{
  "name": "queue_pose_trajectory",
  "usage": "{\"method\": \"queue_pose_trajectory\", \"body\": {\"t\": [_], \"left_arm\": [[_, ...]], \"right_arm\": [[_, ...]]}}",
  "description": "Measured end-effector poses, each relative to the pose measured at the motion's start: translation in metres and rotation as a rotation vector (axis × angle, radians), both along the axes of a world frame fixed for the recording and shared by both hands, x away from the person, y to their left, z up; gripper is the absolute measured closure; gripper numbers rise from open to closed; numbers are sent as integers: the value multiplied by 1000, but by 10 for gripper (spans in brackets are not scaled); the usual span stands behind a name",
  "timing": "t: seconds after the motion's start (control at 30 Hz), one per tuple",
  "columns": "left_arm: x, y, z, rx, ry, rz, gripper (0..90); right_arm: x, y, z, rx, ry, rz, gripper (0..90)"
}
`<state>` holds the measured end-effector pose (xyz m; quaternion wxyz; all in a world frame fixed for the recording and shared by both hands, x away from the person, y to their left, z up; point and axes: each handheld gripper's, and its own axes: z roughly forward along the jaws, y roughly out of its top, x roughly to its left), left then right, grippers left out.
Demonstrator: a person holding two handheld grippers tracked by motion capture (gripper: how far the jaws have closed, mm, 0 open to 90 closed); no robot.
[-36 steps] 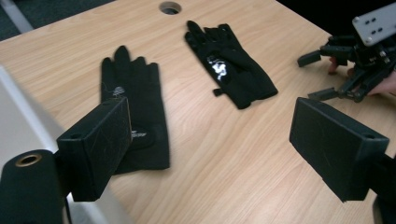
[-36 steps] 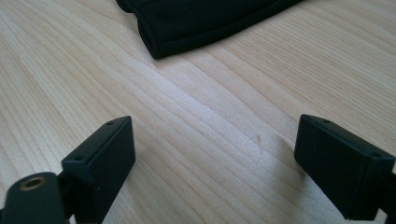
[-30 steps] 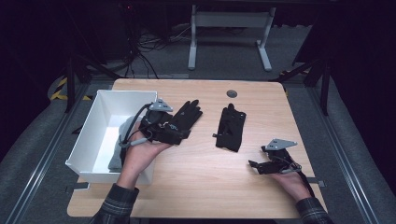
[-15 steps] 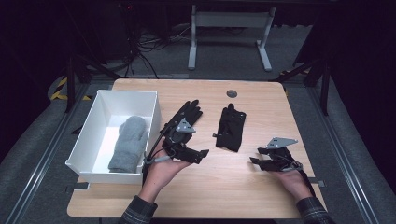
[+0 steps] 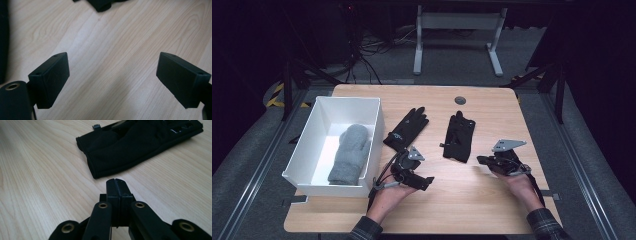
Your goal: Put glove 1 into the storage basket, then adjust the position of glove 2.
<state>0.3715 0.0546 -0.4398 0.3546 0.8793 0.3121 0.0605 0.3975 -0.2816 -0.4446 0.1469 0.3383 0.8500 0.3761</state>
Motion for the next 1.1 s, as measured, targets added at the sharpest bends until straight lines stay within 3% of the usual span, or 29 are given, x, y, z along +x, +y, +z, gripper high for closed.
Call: {"method": "queue_pose_trajectory", "body": {"t": [0.33,0.47,0.6,0.8,1.1], "left_arm": [[-5,2,-22,61,-31,9,73],[-6,6,-26,59,-34,18,41],[-7,9,-32,90,-52,19,7],[-11,18,-38,35,-92,0,0],[-11,18,-38,36,-92,1,0]], "right_arm": [[18,22,6,9,-13,38,900],[27,28,6,18,-14,39,900],[37,31,5,24,-20,32,900],[50,34,-2,12,-13,16,900],[57,38,-12,9,1,19,900]]}}
